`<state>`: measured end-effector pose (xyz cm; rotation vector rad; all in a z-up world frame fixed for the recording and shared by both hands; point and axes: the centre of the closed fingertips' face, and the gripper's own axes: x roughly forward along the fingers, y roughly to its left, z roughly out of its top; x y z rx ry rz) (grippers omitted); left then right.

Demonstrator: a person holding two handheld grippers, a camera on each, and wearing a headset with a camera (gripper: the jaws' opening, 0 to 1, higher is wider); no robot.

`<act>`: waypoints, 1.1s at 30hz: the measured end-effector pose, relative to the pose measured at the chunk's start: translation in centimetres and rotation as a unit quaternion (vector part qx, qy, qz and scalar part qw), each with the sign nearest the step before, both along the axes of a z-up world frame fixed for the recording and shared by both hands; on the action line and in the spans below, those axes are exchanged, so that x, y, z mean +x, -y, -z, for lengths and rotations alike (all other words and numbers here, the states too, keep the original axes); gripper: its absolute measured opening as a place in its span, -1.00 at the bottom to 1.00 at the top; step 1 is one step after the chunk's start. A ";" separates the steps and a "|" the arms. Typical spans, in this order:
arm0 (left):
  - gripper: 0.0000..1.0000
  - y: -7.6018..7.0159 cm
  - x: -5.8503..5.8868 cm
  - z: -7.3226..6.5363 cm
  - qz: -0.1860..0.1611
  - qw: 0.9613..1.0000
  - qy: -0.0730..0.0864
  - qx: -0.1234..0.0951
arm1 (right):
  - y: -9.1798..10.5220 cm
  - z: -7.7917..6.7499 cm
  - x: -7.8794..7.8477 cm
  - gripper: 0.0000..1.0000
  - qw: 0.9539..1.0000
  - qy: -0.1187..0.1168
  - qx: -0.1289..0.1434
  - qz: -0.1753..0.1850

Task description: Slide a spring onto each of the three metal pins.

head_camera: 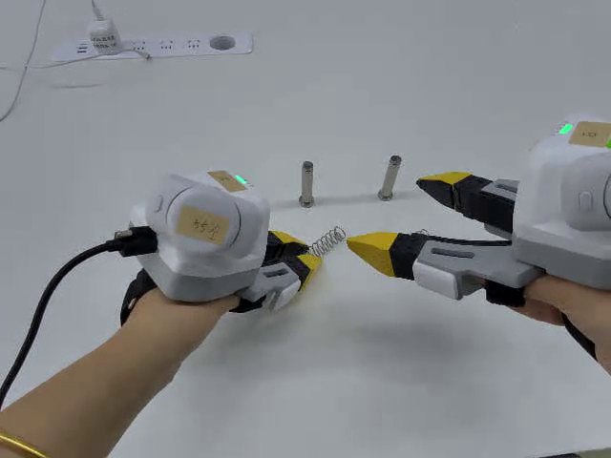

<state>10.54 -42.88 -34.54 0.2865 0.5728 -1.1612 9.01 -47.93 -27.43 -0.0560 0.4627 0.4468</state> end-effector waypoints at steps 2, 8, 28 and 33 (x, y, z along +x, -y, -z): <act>-0.78 -0.1 -0.1 -0.3 -0.001 1.000 -0.001 -0.004 | -0.2 -0.2 0.1 0.20 1.000 -0.002 0.021 0.006; -0.79 -0.1 0.1 -1.7 -0.004 1.000 0.008 -0.028 | -0.4 -0.5 0.3 0.17 0.999 -0.004 0.037 0.014; -0.80 -2.1 -0.1 -6.7 -0.029 0.994 0.028 -0.102 | -1.6 -2.0 1.2 -0.02 0.995 -0.004 0.094 0.028; -0.80 -2.5 -0.4 -7.7 -0.026 0.992 0.037 -0.115 | -2.4 -2.3 1.2 -0.20 0.994 -0.006 0.104 0.016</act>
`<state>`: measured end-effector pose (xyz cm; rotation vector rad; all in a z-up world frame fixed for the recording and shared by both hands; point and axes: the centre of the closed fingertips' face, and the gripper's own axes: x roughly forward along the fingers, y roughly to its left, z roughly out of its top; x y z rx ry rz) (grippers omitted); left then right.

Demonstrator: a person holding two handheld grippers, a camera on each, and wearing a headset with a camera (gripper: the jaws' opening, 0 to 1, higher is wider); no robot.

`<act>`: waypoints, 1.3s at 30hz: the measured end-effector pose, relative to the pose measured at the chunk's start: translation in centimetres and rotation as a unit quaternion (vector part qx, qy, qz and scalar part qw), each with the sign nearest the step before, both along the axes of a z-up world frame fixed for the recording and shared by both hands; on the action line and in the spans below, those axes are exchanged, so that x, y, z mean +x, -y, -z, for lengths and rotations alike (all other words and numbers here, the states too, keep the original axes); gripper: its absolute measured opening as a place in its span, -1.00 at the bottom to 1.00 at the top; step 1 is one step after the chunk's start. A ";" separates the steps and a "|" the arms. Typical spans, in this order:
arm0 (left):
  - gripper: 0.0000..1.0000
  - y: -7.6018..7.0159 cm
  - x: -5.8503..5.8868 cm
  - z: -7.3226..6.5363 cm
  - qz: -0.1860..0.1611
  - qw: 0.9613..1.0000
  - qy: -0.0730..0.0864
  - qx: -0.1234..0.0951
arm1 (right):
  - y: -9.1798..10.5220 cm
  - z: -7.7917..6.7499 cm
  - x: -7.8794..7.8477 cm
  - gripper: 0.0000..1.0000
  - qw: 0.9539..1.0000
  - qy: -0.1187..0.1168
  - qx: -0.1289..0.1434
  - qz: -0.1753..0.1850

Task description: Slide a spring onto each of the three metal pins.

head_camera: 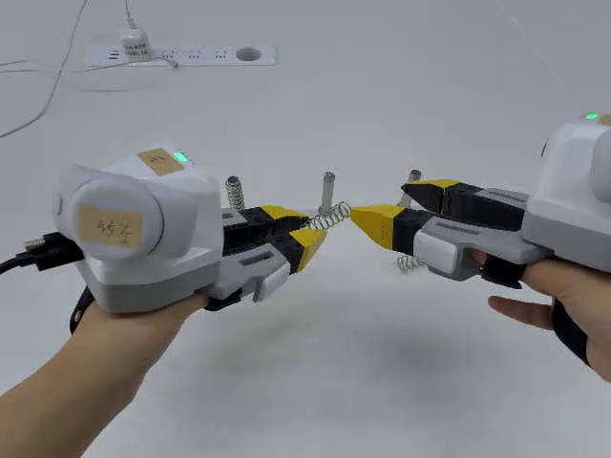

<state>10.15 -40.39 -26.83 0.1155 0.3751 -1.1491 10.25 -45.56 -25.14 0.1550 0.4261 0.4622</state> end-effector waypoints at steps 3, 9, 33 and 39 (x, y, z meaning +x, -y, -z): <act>-0.80 -0.1 -0.3 -0.5 0.005 1.000 0.003 -0.007 | -0.3 -0.2 0.0 -0.29 1.000 0.000 0.004 -0.007; -0.80 -0.3 -0.7 -1.0 0.015 1.000 0.009 -0.012 | -0.6 -0.5 -0.1 -0.38 1.000 0.001 0.011 -0.015; -0.81 -0.3 -0.9 -3.4 0.028 0.995 0.021 -0.089 | -1.8 -1.4 -0.3 -0.45 0.993 -0.032 0.113 -0.023; -0.80 -0.1 -1.2 -3.7 0.034 0.994 0.020 -0.100 | -2.2 -1.8 -0.3 -0.49 0.988 -0.037 0.148 -0.023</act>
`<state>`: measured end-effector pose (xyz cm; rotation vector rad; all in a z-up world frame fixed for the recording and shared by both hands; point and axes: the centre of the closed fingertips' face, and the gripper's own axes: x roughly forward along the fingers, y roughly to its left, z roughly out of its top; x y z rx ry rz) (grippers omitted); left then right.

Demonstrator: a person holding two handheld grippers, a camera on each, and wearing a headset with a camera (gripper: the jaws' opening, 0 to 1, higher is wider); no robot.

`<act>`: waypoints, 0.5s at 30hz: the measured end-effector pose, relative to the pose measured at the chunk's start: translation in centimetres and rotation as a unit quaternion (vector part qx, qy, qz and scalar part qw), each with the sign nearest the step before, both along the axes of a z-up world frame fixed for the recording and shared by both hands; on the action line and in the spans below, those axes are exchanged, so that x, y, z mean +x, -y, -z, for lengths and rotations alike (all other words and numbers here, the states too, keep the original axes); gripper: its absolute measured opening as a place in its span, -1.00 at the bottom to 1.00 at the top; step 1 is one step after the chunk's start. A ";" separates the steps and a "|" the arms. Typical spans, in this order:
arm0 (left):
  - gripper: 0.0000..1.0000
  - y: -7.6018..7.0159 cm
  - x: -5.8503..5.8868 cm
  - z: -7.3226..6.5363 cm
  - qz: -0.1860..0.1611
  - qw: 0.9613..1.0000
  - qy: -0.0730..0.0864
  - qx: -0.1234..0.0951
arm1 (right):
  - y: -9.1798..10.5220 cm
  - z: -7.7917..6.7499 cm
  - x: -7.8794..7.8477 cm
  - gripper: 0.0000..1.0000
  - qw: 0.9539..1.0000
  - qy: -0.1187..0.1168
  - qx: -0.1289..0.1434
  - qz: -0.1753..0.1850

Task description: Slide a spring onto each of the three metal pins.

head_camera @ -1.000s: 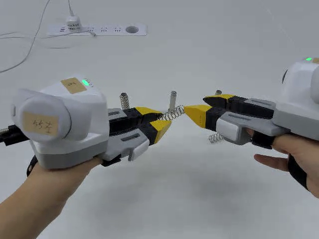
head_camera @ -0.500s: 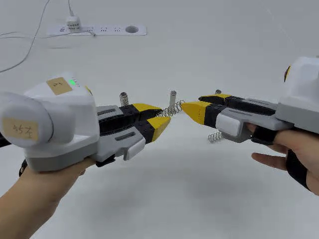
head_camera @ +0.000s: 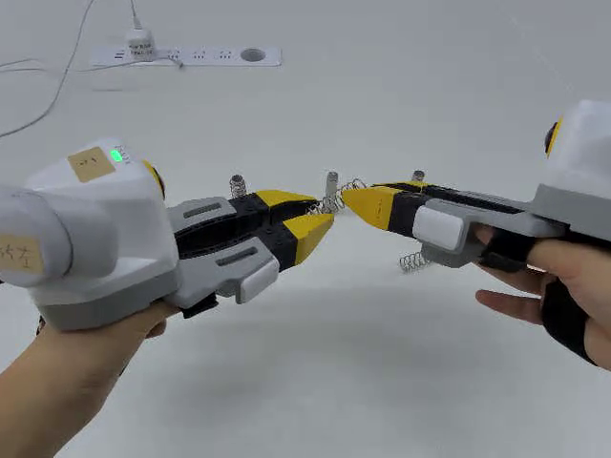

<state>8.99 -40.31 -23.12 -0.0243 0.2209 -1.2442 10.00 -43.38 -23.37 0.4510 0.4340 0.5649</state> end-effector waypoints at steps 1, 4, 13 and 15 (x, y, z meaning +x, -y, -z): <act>-0.80 0.0 0.0 0.0 0.001 1.000 -0.002 -0.003 | 0.0 -0.1 0.0 -0.50 1.000 -0.002 0.007 0.001; -0.80 0.1 -0.2 -0.2 0.003 1.000 -0.003 -0.010 | -0.1 -0.3 0.0 -0.54 1.000 -0.006 0.026 0.001; -0.80 0.4 -0.4 -0.6 0.008 1.000 -0.002 -0.022 | -0.3 -0.6 0.1 -0.63 0.998 -0.017 0.059 0.002; -0.80 0.4 -0.5 -0.5 0.011 1.000 -0.003 -0.023 | -0.3 -0.7 0.1 -0.65 0.998 -0.017 0.064 0.001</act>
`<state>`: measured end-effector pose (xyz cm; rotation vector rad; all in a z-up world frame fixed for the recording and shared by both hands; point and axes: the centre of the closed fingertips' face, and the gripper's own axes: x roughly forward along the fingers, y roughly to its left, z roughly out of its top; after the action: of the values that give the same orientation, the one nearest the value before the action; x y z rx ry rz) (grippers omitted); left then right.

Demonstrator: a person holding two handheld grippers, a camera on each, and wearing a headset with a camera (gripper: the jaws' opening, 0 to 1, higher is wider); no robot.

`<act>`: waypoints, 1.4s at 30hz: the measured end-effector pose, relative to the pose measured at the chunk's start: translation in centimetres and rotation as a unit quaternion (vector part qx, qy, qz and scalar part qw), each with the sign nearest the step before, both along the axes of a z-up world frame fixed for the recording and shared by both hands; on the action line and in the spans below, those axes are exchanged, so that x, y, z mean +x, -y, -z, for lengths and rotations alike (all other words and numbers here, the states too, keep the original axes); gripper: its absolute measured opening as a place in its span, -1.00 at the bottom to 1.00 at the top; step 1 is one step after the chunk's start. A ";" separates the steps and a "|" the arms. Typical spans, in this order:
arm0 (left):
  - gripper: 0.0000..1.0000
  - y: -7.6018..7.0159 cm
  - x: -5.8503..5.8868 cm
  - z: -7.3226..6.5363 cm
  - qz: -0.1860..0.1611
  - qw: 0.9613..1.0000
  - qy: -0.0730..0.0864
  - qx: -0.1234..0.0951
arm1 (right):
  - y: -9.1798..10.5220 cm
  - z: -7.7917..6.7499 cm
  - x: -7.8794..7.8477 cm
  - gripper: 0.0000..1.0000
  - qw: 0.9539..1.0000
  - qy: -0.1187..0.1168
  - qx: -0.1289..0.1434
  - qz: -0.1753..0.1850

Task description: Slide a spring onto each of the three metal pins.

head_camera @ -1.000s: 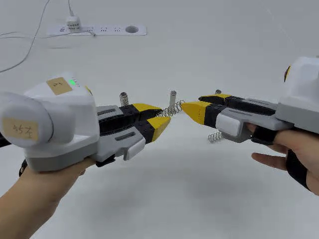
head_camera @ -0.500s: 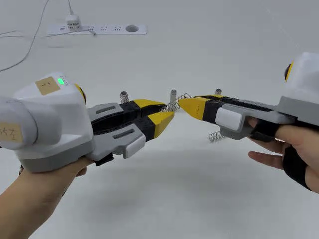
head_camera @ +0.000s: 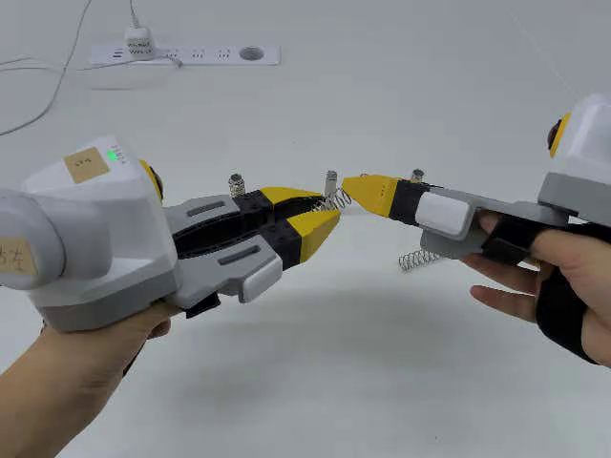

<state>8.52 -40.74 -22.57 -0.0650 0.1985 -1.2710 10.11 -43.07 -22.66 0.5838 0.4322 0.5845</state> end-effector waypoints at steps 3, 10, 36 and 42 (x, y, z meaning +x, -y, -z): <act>-0.80 0.0 0.0 0.0 -0.001 1.000 0.001 -0.001 | 0.0 0.0 0.0 -0.65 1.000 0.000 -0.003 -0.001; -0.79 0.0 0.0 0.2 -0.001 1.000 -0.010 0.000 | -0.1 0.0 0.1 -0.66 1.000 0.008 -0.019 -0.006; -0.47 0.1 0.1 1.7 -0.011 0.998 -0.052 0.031 | 0.0 -0.3 0.7 -0.69 0.984 0.067 -0.162 -0.018; -0.24 -0.3 0.1 2.4 -0.020 0.997 -0.042 0.059 | 0.6 -0.5 1.5 -0.69 0.969 0.093 -0.228 -0.017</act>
<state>8.65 -40.48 -24.94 -0.0214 0.3433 -1.2156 11.58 -43.66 -22.16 0.0807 0.3826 0.5450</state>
